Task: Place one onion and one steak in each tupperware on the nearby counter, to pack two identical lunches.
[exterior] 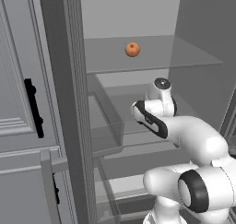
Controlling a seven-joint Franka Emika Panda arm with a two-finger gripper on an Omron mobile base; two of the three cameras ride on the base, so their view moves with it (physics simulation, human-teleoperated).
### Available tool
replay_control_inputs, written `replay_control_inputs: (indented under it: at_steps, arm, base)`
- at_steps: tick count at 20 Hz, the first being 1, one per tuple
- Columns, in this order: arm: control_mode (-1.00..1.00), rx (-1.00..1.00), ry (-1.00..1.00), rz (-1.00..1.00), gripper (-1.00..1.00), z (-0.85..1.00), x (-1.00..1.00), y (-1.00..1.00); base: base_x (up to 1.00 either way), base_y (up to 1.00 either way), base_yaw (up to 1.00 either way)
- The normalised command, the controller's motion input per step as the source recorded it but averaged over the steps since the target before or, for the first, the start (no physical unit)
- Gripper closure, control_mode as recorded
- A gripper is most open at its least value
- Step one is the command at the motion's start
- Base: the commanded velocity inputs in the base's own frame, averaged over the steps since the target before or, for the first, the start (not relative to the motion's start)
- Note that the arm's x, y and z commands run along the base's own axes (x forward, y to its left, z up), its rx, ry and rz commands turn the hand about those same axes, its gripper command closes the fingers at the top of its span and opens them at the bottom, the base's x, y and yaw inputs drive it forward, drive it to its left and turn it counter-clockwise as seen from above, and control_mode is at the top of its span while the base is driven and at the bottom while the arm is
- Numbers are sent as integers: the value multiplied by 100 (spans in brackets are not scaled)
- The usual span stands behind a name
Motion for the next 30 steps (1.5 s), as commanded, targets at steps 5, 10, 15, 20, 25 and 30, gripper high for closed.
replay_control_inputs:
  at_steps: [5,10,15,20,25,30]
  arm:
    - [-100,0,0,9,-100,-38,40,-8]
    - [-100,0,2,0,-100,-26,31,0]
    - [-100,0,0,0,-100,-36,36,0]
    - [-100,0,0,0,-100,-41,24,0]
    - [-100,0,0,0,100,-37,17,0]
    - [-100,0,0,0,100,-54,5,0]
  base:
    - [0,0,0]
    - [0,0,0]
    - [0,0,0]
    - [0,0,0]
    - [0,0,0]
    - [0,0,0]
